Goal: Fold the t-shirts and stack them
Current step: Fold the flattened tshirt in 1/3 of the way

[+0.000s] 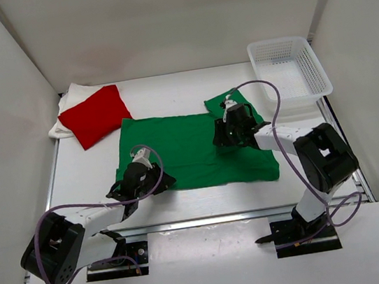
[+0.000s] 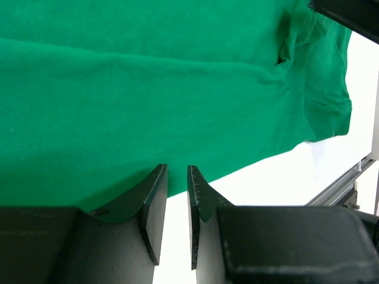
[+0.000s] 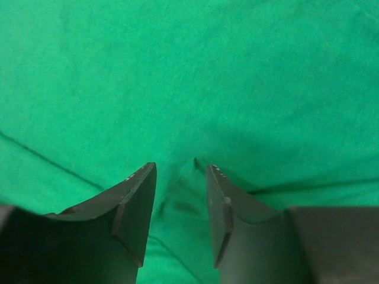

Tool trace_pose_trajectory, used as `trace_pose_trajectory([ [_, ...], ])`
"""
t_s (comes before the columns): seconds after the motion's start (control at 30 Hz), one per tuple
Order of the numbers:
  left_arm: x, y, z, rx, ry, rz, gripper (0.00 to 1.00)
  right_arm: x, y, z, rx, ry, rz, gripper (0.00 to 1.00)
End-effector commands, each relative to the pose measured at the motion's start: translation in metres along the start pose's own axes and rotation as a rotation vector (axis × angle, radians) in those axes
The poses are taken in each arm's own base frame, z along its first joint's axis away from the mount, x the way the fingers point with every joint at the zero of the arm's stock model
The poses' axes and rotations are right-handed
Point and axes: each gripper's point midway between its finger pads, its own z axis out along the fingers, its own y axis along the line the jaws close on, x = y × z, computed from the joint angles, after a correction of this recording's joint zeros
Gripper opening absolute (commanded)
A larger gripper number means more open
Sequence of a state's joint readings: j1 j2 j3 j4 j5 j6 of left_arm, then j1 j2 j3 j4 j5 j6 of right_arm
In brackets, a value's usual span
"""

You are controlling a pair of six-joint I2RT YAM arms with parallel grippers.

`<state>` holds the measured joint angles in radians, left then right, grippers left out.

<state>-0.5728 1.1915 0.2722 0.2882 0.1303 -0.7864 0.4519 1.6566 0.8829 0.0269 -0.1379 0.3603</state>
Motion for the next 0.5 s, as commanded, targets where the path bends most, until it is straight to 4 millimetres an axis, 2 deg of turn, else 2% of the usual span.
trace_pose_trajectory([
  [0.0,-0.004,-0.002,-0.001,0.021,-0.017,0.002,0.32,-0.007,-0.001,0.006,0.033,-0.009,-0.038,0.36],
  [0.1,-0.004,0.001,0.000,0.011,-0.017,0.003,0.32,-0.010,-0.003,0.011,0.057,-0.009,-0.043,0.25],
  [0.17,-0.007,-0.001,0.001,0.016,-0.016,-0.004,0.32,-0.008,-0.003,0.014,0.078,0.013,-0.055,0.29],
  [0.2,-0.008,-0.001,0.001,0.017,-0.022,0.004,0.31,0.000,-0.008,0.016,0.102,0.050,-0.060,0.31],
  [0.3,-0.007,0.000,0.001,0.013,-0.020,-0.005,0.32,0.002,-0.003,0.018,0.111,0.052,-0.085,0.37],
  [0.43,-0.007,0.000,0.003,0.014,-0.017,-0.013,0.32,0.006,-0.001,0.018,0.108,0.057,-0.087,0.19],
  [0.47,-0.008,0.000,0.003,0.019,-0.020,-0.009,0.32,0.003,-0.001,0.018,0.110,0.045,-0.083,0.12],
])
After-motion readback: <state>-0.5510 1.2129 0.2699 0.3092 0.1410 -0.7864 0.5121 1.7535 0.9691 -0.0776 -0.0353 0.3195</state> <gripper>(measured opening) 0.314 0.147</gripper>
